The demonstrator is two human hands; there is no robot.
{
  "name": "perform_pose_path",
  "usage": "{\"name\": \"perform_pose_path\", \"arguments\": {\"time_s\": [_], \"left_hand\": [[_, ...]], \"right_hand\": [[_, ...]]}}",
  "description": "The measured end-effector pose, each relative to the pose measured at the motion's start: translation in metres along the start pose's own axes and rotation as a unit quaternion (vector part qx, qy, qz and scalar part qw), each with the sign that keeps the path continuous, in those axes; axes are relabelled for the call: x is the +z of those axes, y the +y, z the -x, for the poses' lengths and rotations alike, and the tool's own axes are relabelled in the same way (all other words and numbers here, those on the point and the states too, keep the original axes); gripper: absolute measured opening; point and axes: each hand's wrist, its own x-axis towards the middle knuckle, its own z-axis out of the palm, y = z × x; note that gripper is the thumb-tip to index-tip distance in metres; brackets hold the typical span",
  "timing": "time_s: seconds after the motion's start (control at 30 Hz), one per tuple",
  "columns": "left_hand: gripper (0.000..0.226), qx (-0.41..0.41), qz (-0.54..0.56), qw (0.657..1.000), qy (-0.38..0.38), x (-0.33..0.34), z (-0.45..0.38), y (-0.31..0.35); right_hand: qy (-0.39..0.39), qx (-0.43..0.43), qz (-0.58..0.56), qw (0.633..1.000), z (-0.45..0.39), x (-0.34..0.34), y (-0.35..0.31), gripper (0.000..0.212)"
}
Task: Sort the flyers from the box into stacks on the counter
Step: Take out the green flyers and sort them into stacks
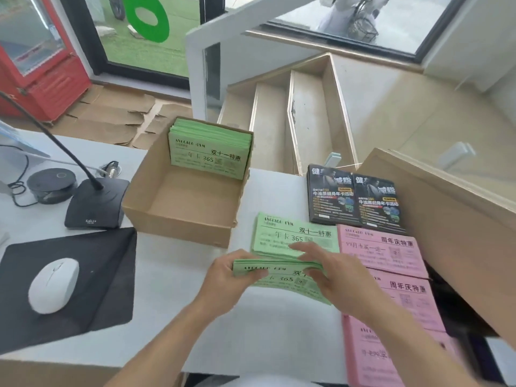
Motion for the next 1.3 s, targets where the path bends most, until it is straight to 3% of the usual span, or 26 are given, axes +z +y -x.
{"name": "perform_pose_path", "arguments": {"time_s": [0.17, 0.37, 0.47, 0.67, 0.83, 1.3], "left_hand": [[0.024, -0.023, -0.036, 0.999, 0.033, 0.011, 0.012, -0.018], [0.015, -0.039, -0.043, 0.998, 0.033, 0.024, 0.015, -0.022], [0.016, -0.041, -0.032, 0.998, 0.035, 0.026, 0.019, -0.023], [0.015, -0.029, -0.072, 0.994, 0.082, 0.031, 0.022, -0.016], [0.023, 0.002, -0.072, 0.995, 0.073, 0.023, 0.027, -0.017], [0.026, -0.04, -0.132, 0.987, 0.081, 0.025, 0.025, -0.037]], "right_hand": [[-0.005, 0.086, -0.074, 0.993, 0.019, 0.025, 0.023, 0.054], [0.023, 0.123, -0.072, 0.99, 0.03, 0.038, 0.036, 0.048], [0.049, 0.155, -0.132, 0.978, 0.036, 0.043, 0.042, 0.045], [0.068, 0.109, -0.128, 0.983, 0.038, 0.041, 0.038, 0.044], [0.076, 0.073, -0.152, 0.983, 0.043, 0.048, 0.046, 0.047], [0.108, 0.106, -0.177, 0.972, 0.043, 0.058, 0.054, 0.047]]}}
